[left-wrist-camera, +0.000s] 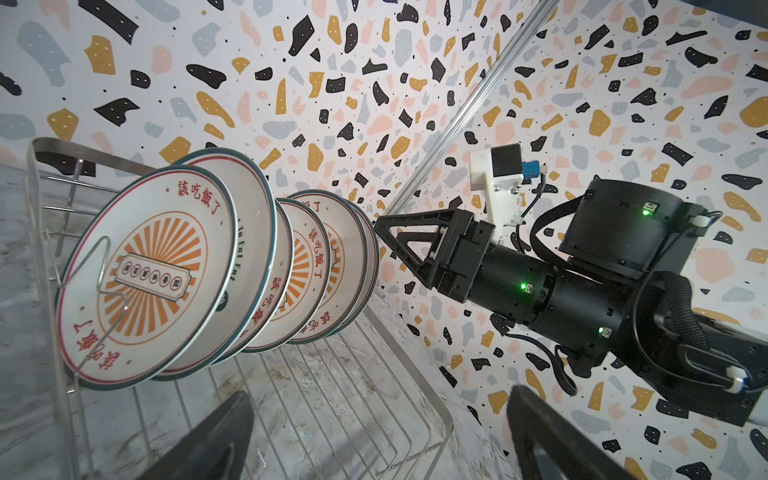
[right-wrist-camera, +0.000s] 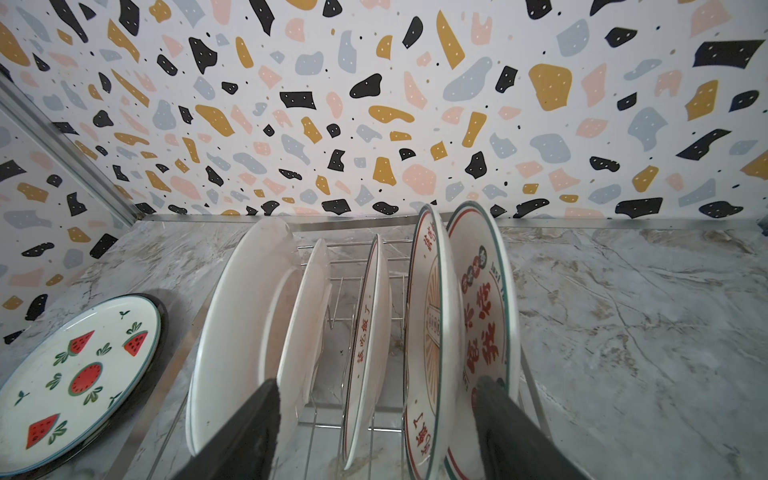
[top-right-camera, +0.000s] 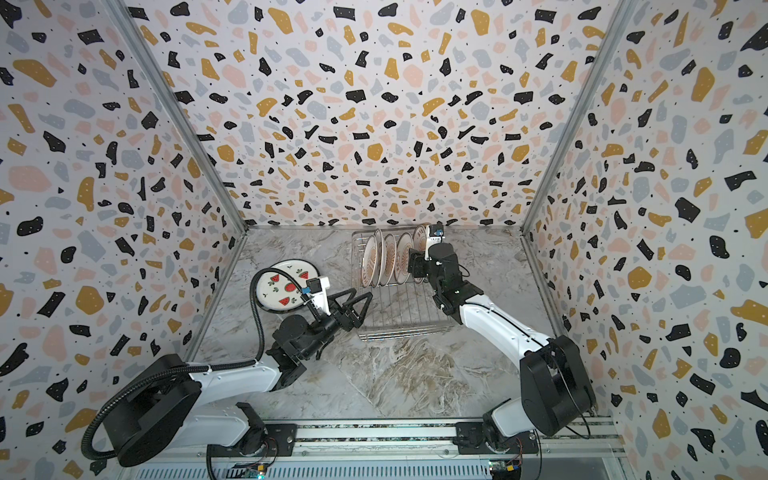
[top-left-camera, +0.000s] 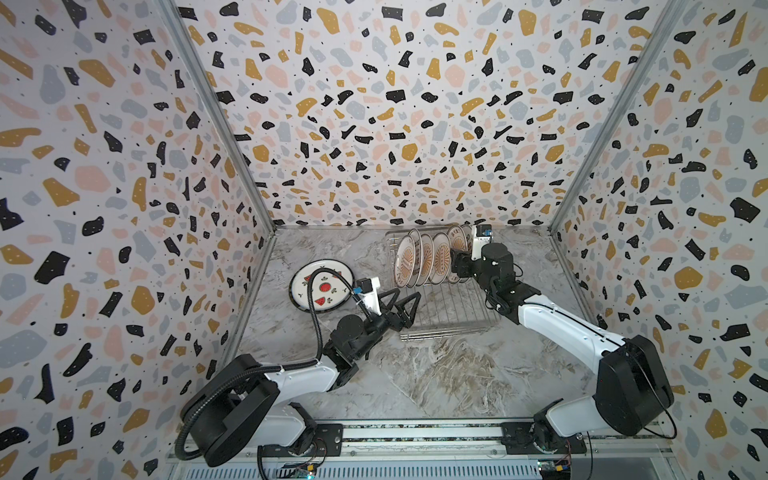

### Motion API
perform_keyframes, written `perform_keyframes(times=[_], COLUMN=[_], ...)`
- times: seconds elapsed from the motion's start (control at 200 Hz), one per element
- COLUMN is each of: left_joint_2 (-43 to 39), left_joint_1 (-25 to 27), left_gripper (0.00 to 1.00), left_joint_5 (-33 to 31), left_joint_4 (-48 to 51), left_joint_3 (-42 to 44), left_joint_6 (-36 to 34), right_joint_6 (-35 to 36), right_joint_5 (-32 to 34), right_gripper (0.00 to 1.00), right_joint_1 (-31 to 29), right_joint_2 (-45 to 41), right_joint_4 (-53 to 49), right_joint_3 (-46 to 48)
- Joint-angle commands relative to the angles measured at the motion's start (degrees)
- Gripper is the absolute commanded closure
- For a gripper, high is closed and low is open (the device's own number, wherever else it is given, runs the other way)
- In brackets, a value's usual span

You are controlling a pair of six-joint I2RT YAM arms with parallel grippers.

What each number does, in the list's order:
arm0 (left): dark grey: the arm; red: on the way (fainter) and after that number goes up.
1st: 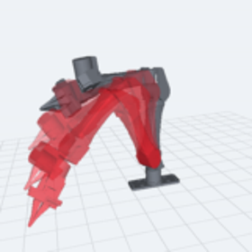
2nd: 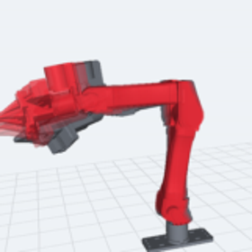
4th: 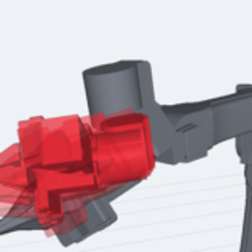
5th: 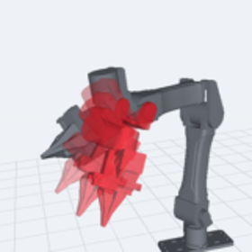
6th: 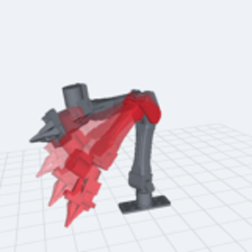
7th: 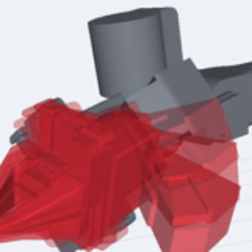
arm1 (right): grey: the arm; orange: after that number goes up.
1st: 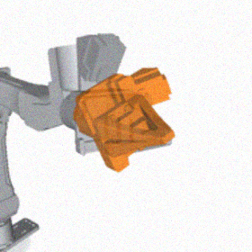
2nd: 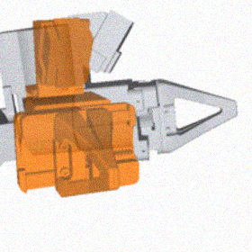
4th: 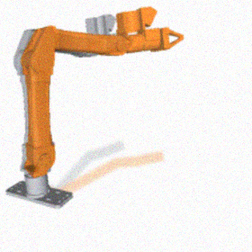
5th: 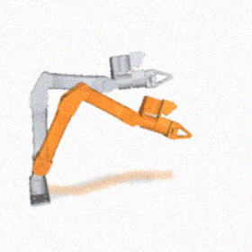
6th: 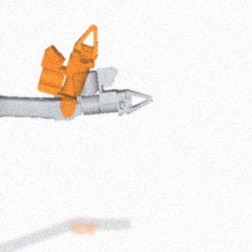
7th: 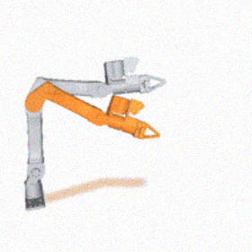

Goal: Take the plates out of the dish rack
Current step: 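Lower the right gripper onto the top edge of the nearest rack plate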

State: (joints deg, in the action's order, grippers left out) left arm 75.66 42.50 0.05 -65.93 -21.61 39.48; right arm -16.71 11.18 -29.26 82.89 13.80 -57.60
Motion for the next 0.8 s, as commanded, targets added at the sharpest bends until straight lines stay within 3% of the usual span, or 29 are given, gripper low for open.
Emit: perform_keyframes(times=[0.0, 0.245, 0.481, 0.626, 0.796], left_joint_2=[-0.9, -1.1, -2.3, -1.9, -4.0], left_joint_1=[0.2, 0.2, 0.2, 0.2, 0.2], left_gripper=[0.05, 0.05, 0.0, 0.0, 0.0], left_joint_5=[-3.7, -4.5, -8.9, -8.0, -12.1], left_joint_4=[-1.7, -2.4, -1.3, -1.2, 1.2], left_joint_3=[-0.7, 0.0, 0.5, 0.4, 1.5], left_joint_6=[-1.7, -1.5, -1.1, -1.2, -1.7], right_joint_6=[1.5, 2.1, 2.4, 2.8, 3.5], right_joint_5=[-2.0, 4.3, -2.1, -1.8, 1.7], right_gripper=[0.29, 0.35, 0.39, 0.44, 0.48], right_joint_1=[-1.1, -2.6, -2.8, -5.4, -9.5], right_joint_2=[-1.4, 0.2, 0.7, 2.3, 6.7], right_joint_4=[0.8, -1.6, -0.3, -0.7, -3.4], right_joint_3=[-1.7, -3.6, -3.5, -4.9, -9.9])
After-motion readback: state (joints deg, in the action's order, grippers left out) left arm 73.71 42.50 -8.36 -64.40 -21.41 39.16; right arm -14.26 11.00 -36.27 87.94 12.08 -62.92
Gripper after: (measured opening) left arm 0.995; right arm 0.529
